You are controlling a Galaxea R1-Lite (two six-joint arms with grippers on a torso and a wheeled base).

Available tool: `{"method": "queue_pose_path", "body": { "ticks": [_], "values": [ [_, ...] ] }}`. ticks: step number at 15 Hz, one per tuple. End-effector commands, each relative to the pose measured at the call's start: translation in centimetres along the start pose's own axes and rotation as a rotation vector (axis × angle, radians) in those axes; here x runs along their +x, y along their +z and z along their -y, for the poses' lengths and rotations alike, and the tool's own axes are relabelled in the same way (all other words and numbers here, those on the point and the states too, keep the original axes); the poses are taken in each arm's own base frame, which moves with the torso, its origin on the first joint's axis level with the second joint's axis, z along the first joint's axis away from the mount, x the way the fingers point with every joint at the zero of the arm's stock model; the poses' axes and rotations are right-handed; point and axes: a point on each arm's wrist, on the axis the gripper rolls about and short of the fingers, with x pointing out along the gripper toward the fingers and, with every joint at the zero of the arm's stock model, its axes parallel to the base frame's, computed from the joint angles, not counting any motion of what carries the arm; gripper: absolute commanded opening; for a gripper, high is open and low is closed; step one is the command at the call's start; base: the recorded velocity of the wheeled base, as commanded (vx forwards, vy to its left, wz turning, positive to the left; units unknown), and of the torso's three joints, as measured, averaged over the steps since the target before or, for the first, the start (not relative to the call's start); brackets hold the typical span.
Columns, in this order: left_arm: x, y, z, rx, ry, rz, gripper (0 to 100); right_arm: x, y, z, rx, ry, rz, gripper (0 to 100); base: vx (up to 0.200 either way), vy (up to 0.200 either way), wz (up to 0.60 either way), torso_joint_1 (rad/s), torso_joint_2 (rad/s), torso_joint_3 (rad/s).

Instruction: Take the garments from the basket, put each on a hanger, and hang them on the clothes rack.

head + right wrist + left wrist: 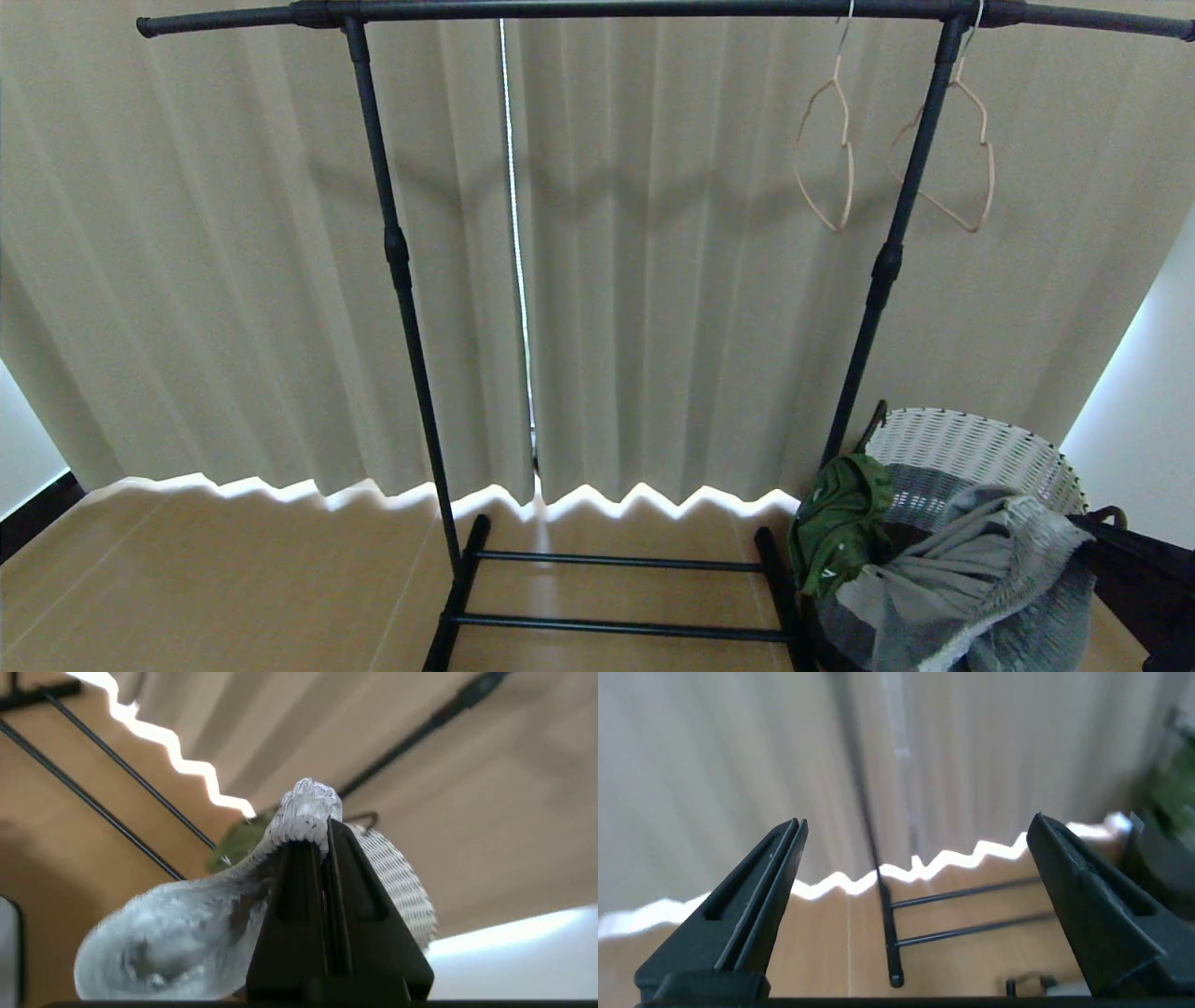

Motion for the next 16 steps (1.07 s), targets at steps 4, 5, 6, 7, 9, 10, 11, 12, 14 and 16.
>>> {"method": "queue_pose_path", "body": {
  "ticks": [4, 5, 6, 7, 9, 10, 11, 12, 14, 16],
  "values": [
    [0.5, 3.8, -0.5, 0.091, -0.126, 0.024, 100, 0.0, 1.5, -0.4, 0.069, 0.079, 0.076, 0, 0.000, 0.000, 0.00, 0.000, 0.00, 0.000],
    [1.2, 5.5, -1.0, 0.084, -0.150, 0.006, 100, 0.3, 1.6, -0.4, 0.083, 0.086, 0.071, 0, 0.000, 0.000, 0.00, 0.000, 0.00, 0.000],
    [1.9, 6.5, -1.3, 0.078, -0.177, -0.001, 100, 0.4, 1.8, -0.4, 0.098, 0.088, 0.067, 0, 0.000, 0.000, 0.00, 0.000, 0.00, 0.000],
    [3.2, 7.8, -1.7, 0.071, -0.222, 0.001, 100, 0.6, 2.1, -0.2, 0.122, 0.086, 0.070, 0, 0.000, 0.000, 0.00, 0.000, 0.00, 0.000],
    [6.1, 8.4, -1.7, 0.035, -0.307, -0.050, 100, 0.6, 2.8, 0.2, 0.168, 0.077, 0.087, 0, 0.000, 0.000, 0.00, 0.000, 0.00, 0.000],
    [7.6, 8.7, -1.7, 0.013, -0.335, -0.070, 100, 0.6, 3.1, 0.4, 0.182, 0.073, 0.096, 0, 0.000, 0.000, 0.00, 0.000, 0.00, 0.000],
    [9.1, 9.1, -1.6, -0.008, -0.350, -0.074, 100, 0.8, 3.4, 0.5, 0.184, 0.071, 0.101, 0, 0.000, 0.000, 0.00, 0.000, 0.00, 0.000],
    [10.6, 9.4, -1.5, -0.036, -0.355, -0.070, 100, 0.8, 3.8, 0.7, 0.186, 0.066, 0.111, 0, 0.000, 0.000, 0.00, 0.000, 0.00, 0.000],
    [13.3, 9.6, -1.3, -0.084, -0.372, -0.087, 100, 0.8, 4.1, 0.9, 0.190, 0.062, 0.123, 0, 0.000, 0.000, 0.00, 0.000, 0.00, 0.000],
    [15.0, 9.3, -0.6, -0.102, -0.413, -0.115, 100, 0.8, 4.2, 0.9, 0.222, 0.065, 0.122, 0, 0.000, 0.000, 0.00, 0.000, 0.00, 0.000]
  ]
}}
